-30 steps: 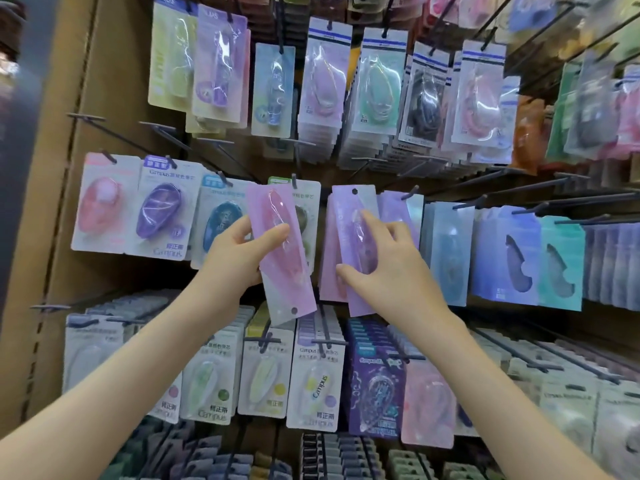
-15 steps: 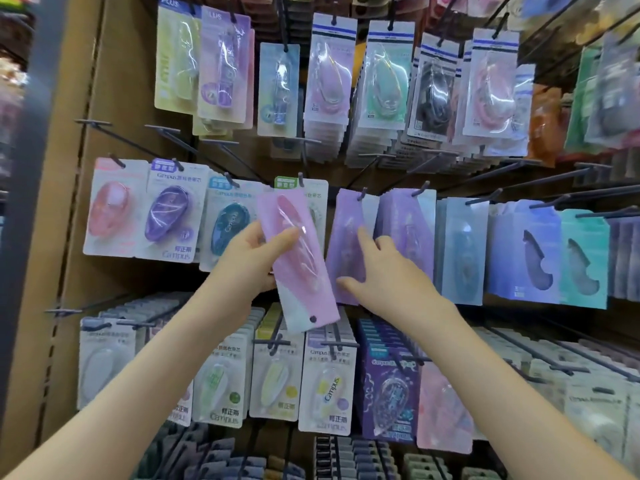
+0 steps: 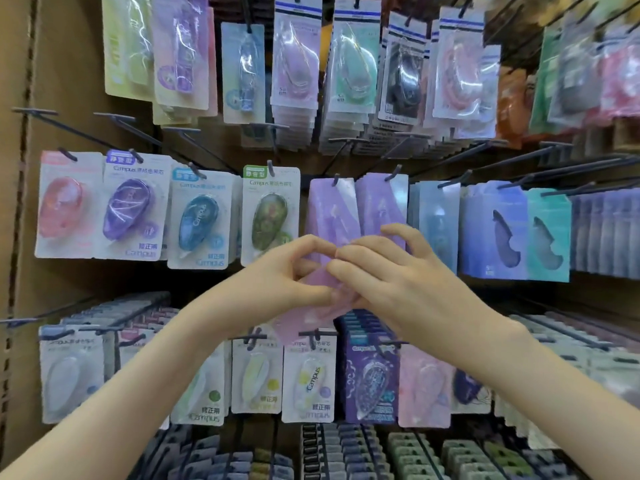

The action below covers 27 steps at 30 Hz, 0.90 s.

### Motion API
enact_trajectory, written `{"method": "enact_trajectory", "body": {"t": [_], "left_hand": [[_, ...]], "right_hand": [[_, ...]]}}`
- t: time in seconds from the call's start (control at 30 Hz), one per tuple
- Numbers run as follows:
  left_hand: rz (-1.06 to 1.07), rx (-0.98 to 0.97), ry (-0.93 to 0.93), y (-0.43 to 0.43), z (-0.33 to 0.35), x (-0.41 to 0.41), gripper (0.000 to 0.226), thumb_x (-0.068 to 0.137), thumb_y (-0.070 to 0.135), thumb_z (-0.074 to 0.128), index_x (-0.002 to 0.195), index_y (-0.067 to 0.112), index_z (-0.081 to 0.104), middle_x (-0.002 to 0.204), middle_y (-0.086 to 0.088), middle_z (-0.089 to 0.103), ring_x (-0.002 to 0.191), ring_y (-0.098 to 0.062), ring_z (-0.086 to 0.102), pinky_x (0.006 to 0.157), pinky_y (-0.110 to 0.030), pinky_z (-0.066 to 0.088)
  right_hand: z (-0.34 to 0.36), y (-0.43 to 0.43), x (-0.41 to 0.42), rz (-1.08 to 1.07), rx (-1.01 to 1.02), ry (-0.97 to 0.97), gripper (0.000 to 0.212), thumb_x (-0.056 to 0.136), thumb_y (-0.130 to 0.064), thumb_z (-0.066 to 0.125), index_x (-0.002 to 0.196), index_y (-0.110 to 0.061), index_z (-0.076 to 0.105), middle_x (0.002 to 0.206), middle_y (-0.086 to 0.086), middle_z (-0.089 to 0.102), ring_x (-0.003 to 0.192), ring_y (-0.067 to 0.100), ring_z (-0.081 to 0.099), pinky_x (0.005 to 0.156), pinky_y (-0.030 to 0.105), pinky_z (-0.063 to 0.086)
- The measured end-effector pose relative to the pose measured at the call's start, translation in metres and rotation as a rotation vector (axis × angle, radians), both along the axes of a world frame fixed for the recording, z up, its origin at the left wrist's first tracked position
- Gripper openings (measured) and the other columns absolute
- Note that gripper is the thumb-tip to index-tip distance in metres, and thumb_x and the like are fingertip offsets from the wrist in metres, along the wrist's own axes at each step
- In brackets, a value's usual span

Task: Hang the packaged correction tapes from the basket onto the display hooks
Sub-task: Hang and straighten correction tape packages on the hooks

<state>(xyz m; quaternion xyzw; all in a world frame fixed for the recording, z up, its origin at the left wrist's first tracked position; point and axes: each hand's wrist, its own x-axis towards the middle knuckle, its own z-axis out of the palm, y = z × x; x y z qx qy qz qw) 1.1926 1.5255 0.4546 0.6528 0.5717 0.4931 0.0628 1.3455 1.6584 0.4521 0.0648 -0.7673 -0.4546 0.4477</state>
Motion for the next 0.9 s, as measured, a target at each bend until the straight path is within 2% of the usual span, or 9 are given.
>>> {"method": "enact_trajectory", "body": {"t": [0.07, 0.13, 0.23, 0.3, 0.4, 0.5, 0.67, 0.83, 0.9], "left_hand": [[0.057, -0.013, 0.069, 0.001, 0.004, 0.0, 0.034, 0.071, 0.032, 0.078, 0.101, 0.034, 0.062, 0.082, -0.018, 0.066, 0.074, -0.014, 0.049, 0.075, -0.033, 0.035], [0.154, 0.046, 0.105, 0.0, 0.009, -0.001, 0.022, 0.079, 0.037, 0.076, 0.096, 0.031, 0.065, 0.069, 0.003, 0.066, 0.064, -0.007, 0.051, 0.068, -0.025, 0.038], [0.313, 0.253, 0.027, 0.002, 0.014, -0.009, 0.033, 0.075, 0.062, 0.065, 0.087, 0.031, 0.066, 0.076, 0.01, 0.07, 0.075, -0.008, 0.066, 0.075, -0.028, 0.051], [0.475, 0.419, 0.039, 0.007, 0.012, -0.014, 0.025, 0.082, 0.055, 0.06, 0.085, 0.031, 0.061, 0.08, 0.01, 0.068, 0.079, -0.008, 0.065, 0.074, -0.028, 0.05], [0.744, 0.53, 0.312, 0.022, 0.006, -0.011, 0.021, 0.089, 0.038, 0.058, 0.102, 0.022, 0.057, 0.094, 0.001, 0.064, 0.084, -0.018, 0.061, 0.074, -0.033, 0.049], [0.863, 0.451, 0.518, 0.048, 0.002, 0.003, 0.05, 0.09, 0.039, 0.057, 0.132, 0.015, 0.045, 0.113, -0.01, 0.053, 0.103, -0.03, 0.054, 0.079, -0.039, 0.044], [0.97, 0.264, 0.464, 0.081, 0.009, 0.021, 0.097, 0.086, 0.063, 0.05, 0.152, 0.014, -0.002, 0.127, -0.014, 0.042, 0.114, -0.032, 0.047, 0.083, -0.038, 0.044], [1.087, 0.207, 0.465, 0.09, 0.016, 0.021, 0.101, 0.088, 0.055, 0.055, 0.15, 0.006, -0.008, 0.131, -0.016, 0.04, 0.116, -0.031, 0.049, 0.081, -0.035, 0.045], [1.093, 0.22, 0.469, 0.088, 0.016, 0.02, 0.092, 0.092, 0.042, 0.056, 0.15, 0.005, -0.006, 0.133, -0.017, 0.04, 0.116, -0.032, 0.05, 0.08, -0.035, 0.046]], "right_hand": [[-0.006, 0.004, 0.002, -0.036, -0.015, 0.036, 0.04, 0.082, -0.013, 0.066, 0.12, -0.017, 0.055, 0.106, 0.0, 0.059, 0.097, 0.025, 0.058, 0.093, 0.04, 0.035], [-0.008, 0.012, 0.006, -0.053, -0.039, 0.07, 0.049, 0.082, -0.014, 0.061, 0.13, -0.018, 0.049, 0.104, 0.001, 0.058, 0.091, 0.026, 0.057, 0.088, 0.04, 0.038], [-0.002, 0.024, 0.017, -0.04, -0.118, 0.141, 0.058, 0.081, -0.021, 0.052, 0.138, -0.018, 0.04, 0.103, 0.007, 0.058, 0.086, 0.031, 0.056, 0.08, 0.042, 0.042], [0.003, 0.032, 0.024, 0.002, -0.247, 0.216, 0.058, 0.081, -0.024, 0.048, 0.138, -0.017, 0.04, 0.102, 0.01, 0.058, 0.083, 0.033, 0.055, 0.073, 0.043, 0.048], [0.003, 0.039, 0.029, 0.105, -0.558, 0.312, 0.057, 0.086, -0.023, 0.055, 0.141, -0.019, 0.04, 0.101, 0.007, 0.053, 0.091, 0.025, 0.048, 0.071, 0.036, 0.046], [0.004, 0.043, 0.03, 0.244, -0.913, 0.36, 0.057, 0.089, -0.027, 0.059, 0.141, -0.029, 0.034, 0.1, -0.005, 0.046, 0.087, 0.008, 0.04, 0.075, 0.026, 0.034], [0.005, 0.048, 0.028, 0.273, -1.058, 0.416, 0.06, 0.09, -0.031, 0.058, 0.142, -0.03, 0.029, 0.111, -0.001, 0.046, 0.089, 0.009, 0.045, 0.079, 0.029, 0.036], [0.005, 0.047, 0.027, 0.331, -1.111, 0.332, 0.069, 0.092, -0.027, 0.055, 0.148, -0.041, 0.017, 0.115, -0.008, 0.039, 0.085, -0.017, 0.043, 0.076, 0.022, 0.032], [0.006, 0.047, 0.025, 0.309, -1.102, 0.277, 0.072, 0.093, -0.027, 0.053, 0.149, -0.044, 0.012, 0.102, -0.012, 0.039, 0.078, -0.013, 0.044, 0.066, 0.019, 0.034]]}}
